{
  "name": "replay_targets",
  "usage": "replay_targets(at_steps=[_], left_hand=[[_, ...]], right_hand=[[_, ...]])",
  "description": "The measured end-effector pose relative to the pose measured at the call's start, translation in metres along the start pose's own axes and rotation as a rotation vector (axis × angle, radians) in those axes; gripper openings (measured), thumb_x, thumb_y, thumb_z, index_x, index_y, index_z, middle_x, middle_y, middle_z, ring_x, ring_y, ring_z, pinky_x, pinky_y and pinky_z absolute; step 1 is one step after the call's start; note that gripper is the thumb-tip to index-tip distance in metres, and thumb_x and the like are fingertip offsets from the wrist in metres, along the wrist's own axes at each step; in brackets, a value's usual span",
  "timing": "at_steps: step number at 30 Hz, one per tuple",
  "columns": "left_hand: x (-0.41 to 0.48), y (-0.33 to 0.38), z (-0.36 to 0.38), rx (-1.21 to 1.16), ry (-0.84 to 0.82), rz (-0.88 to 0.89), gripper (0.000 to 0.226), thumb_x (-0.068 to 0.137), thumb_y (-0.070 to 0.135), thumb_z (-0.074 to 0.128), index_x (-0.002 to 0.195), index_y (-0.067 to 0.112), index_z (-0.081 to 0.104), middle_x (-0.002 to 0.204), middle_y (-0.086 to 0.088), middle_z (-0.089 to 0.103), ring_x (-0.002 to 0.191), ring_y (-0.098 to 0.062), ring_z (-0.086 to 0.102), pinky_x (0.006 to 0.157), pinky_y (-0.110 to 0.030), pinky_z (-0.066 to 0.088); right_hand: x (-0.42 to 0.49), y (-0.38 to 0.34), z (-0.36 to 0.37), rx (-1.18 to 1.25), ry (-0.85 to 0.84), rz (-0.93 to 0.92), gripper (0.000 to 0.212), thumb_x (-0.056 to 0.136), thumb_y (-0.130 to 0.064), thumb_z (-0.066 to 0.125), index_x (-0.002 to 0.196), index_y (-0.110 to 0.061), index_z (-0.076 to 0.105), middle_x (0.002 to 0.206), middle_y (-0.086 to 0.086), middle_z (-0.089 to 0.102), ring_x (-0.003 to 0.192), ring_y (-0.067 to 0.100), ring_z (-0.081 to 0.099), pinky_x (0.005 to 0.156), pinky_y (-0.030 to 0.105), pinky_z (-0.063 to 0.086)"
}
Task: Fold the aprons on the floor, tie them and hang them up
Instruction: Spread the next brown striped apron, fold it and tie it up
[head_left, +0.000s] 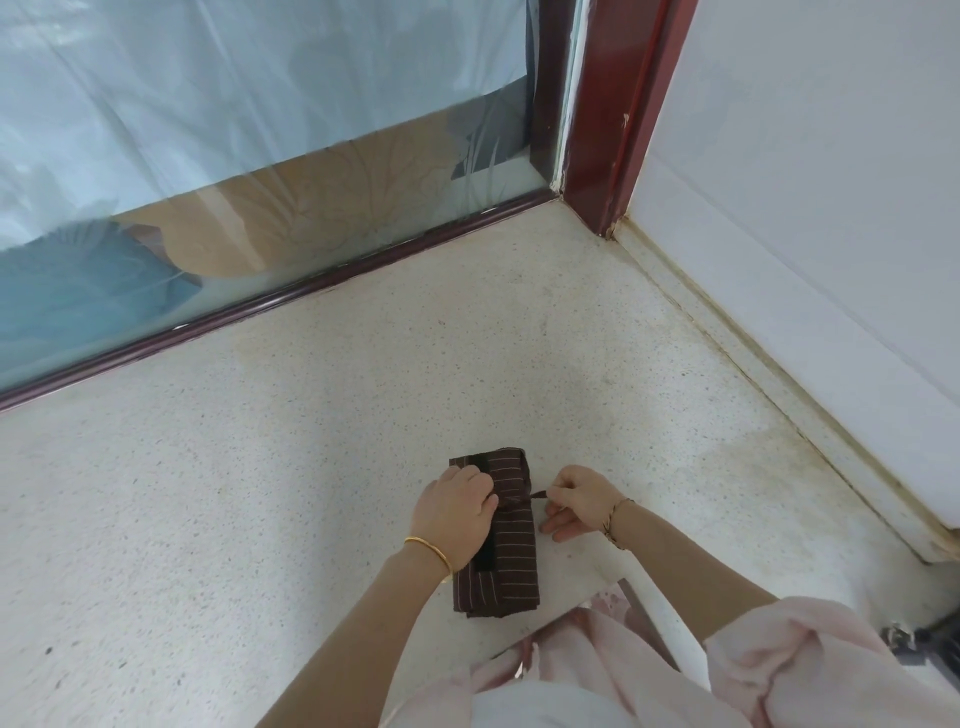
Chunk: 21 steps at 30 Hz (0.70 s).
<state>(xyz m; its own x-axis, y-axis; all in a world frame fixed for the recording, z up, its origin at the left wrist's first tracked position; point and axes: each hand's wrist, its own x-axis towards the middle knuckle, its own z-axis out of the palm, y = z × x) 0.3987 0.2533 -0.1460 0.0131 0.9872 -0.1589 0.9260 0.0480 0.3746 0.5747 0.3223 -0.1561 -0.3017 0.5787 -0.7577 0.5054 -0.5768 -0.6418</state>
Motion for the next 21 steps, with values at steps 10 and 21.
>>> replay_targets(at_steps=[10,21], left_hand=[[0.008,0.023,-0.001,-0.740,-0.028,-0.231,0.014,0.086,0.025,0.064,0.077,0.013,0.063,0.080,0.002,0.066,0.076,-0.011,0.061,0.074,-0.023,0.051],[0.018,0.029,0.001,-0.524,-0.090,-0.230,0.014,0.087,0.021,0.063,0.099,0.014,0.065,0.091,0.001,0.066,0.087,-0.014,0.061,0.083,-0.026,0.050]], right_hand=[[0.003,-0.003,0.017,-0.259,0.166,-0.071,0.019,0.094,-0.020,0.053,0.078,-0.011,0.051,0.078,0.015,0.068,0.074,0.029,0.071,0.071,0.041,0.059],[-0.019,-0.022,0.016,-0.409,0.212,-0.440,0.022,0.088,-0.031,0.061,0.075,-0.014,0.066,0.075,0.000,0.063,0.070,0.012,0.059,0.070,0.029,0.054]])
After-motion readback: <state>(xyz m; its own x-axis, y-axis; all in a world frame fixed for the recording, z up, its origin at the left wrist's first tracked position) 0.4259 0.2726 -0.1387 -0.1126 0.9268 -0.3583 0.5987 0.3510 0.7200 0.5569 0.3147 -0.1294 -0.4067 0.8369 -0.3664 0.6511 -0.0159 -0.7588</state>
